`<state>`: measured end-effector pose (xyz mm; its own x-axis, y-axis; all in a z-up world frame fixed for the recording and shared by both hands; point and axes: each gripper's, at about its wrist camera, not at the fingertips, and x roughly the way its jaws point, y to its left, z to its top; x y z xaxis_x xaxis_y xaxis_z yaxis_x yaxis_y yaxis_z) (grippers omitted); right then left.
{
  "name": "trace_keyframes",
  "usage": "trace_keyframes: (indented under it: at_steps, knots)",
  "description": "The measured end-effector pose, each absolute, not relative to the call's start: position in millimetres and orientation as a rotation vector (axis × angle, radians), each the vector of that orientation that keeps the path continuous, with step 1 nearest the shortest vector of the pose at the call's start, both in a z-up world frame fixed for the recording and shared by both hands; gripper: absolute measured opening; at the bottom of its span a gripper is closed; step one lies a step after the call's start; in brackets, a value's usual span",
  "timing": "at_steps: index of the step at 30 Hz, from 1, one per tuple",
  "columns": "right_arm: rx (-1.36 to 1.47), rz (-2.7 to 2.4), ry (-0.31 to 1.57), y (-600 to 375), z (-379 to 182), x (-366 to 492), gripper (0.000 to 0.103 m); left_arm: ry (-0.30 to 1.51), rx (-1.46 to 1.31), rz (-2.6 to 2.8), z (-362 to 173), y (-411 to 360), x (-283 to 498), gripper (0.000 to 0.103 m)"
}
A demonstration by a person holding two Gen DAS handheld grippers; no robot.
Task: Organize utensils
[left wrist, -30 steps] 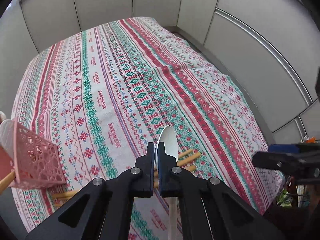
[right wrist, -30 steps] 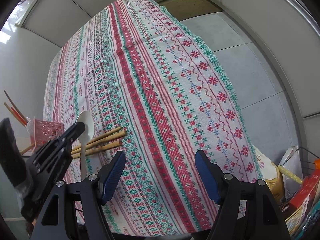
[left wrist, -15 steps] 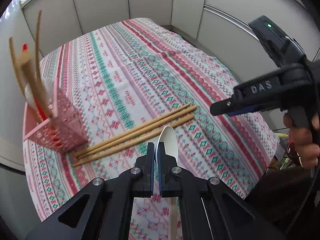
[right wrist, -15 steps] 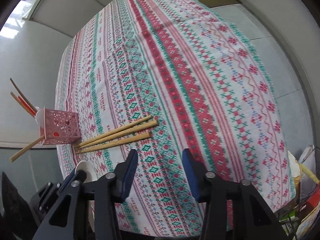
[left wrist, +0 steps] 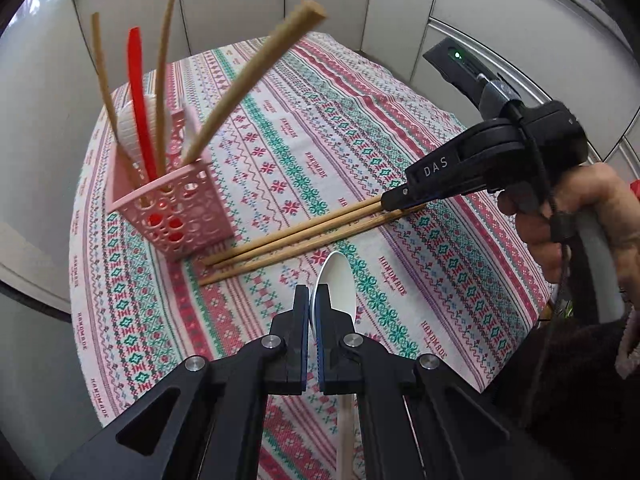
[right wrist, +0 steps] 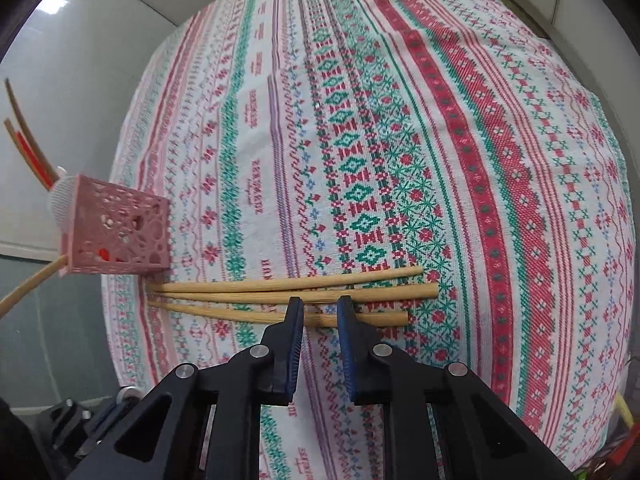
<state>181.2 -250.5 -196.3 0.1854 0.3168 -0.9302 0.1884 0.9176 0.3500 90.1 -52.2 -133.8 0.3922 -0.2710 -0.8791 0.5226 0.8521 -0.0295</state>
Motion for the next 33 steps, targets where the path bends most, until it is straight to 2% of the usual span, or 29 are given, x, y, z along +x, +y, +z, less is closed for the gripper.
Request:
trace_keyframes:
  at_steps: [12,16,21,22,23,24,33]
  knots:
    - [0.265,0.158,1.536,-228.9,-207.3,155.2,0.015,1.088,0.192,-0.453,-126.9,3.0,92.2,0.002]
    - [0.112,0.254,1.560,-200.0,-207.8,132.9,0.024,1.091,0.132,-0.403,-121.8,25.3,99.2,0.002]
    - [-0.113,0.302,1.452,-152.8,-192.2,115.7,0.026,1.082,0.076,-0.311,-112.6,51.0,108.0,0.002]
    - [-0.146,0.330,1.422,-141.3,-187.3,111.1,0.034,1.081,0.070,-0.296,-111.6,55.3,109.1,0.002]
    - [-0.169,0.352,1.400,-132.3,-183.9,107.3,0.049,1.079,0.068,-0.277,-110.7,59.9,110.1,0.002]
    - [-0.199,0.378,1.369,-120.7,-179.8,102.1,0.054,1.079,0.069,-0.258,-110.4,64.0,110.8,0.002]
    - [-0.464,0.537,1.220,-22.3,-192.8,75.9,0.053,1.087,0.034,-0.187,-111.4,88.4,118.4,0.002]
